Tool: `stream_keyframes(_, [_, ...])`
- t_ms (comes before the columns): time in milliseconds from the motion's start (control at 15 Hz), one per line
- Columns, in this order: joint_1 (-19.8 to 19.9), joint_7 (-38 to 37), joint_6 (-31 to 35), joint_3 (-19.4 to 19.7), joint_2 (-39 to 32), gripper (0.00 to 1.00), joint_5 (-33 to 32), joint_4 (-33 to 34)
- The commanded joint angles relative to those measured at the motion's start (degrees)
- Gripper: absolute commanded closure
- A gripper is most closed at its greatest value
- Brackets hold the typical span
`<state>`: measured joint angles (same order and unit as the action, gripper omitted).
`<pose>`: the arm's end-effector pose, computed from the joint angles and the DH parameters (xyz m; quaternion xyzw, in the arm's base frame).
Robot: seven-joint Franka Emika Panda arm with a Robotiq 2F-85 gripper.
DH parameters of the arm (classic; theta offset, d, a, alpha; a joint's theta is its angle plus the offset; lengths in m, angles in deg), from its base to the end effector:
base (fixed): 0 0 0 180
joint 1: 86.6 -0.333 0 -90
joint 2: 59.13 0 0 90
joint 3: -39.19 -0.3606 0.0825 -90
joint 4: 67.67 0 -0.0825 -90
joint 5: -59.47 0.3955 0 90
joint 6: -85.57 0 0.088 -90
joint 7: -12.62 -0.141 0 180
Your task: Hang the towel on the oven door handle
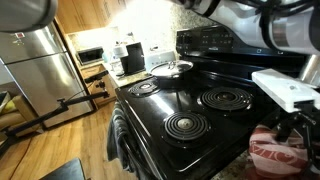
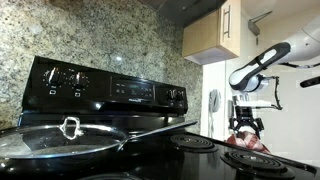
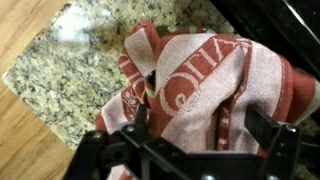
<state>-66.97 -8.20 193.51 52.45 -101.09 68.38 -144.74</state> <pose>0.6556 -0.3621 0.2801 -0.8849 0.4575 0.0872 0.0015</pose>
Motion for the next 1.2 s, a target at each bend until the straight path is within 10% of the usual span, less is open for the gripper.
stream_keyframes(0, [0.3, -1.3, -2.7, 0.4, -2.2, 0.26, 0.2, 3.6])
stream_keyframes(600, [-3.0, 5.1, -1.4, -1.1, 5.6, 0.95, -2.9, -1.2])
stream_keyframes(1133, [-6.2, 11.3, -0.6, -2.0, 17.0, 1.00, -5.6, -6.3])
